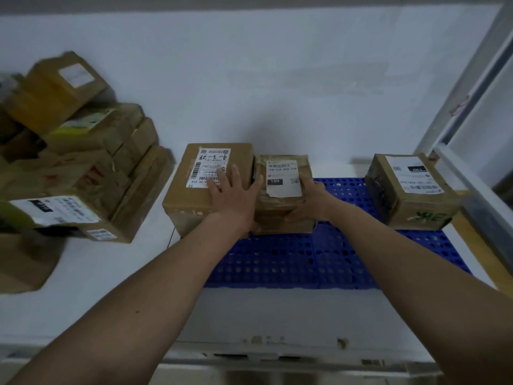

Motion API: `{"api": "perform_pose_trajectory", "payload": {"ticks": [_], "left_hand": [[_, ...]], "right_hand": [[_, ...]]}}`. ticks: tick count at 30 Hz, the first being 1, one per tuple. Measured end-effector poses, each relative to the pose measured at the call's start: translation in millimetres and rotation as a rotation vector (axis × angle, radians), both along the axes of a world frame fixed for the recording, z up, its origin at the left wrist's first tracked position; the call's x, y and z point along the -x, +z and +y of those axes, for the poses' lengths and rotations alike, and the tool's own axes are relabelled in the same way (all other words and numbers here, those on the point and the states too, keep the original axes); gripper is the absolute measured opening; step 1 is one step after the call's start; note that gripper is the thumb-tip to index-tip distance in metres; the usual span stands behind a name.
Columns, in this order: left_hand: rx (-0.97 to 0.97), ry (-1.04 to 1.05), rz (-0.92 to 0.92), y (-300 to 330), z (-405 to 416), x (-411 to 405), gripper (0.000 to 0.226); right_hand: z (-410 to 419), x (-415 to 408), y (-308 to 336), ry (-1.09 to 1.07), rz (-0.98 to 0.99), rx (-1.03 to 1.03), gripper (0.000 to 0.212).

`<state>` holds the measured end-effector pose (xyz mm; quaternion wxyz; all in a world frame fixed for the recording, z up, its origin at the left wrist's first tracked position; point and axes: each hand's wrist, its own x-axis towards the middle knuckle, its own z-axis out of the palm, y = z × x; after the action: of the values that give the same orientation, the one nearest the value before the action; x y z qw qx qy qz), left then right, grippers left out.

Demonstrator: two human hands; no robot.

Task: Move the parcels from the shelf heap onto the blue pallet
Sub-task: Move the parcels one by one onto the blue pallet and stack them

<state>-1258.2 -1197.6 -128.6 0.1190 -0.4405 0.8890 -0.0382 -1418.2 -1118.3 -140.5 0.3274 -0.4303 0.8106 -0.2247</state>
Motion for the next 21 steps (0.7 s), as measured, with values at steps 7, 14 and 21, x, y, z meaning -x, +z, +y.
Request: {"api": "perform_pose_trajectory", "payload": {"ticks": [7, 14, 21], "left_hand": [[-0.011, 0.003, 0.019, -4, -2, 4, 0.095], [-0.103, 0.006, 0.072, 4, -4, 4, 0.103], [-0.015, 0.043, 0.569, 57, -14, -48, 0.070]], "right_hand": [[-1, 2, -1, 0.028, 0.034, 0.000, 0.116], [-7, -2, 9, 0.080, 0.229, -0.149, 0.123], [-38, -60, 70, 0.347, 0.504, 0.131, 0.091]]}}
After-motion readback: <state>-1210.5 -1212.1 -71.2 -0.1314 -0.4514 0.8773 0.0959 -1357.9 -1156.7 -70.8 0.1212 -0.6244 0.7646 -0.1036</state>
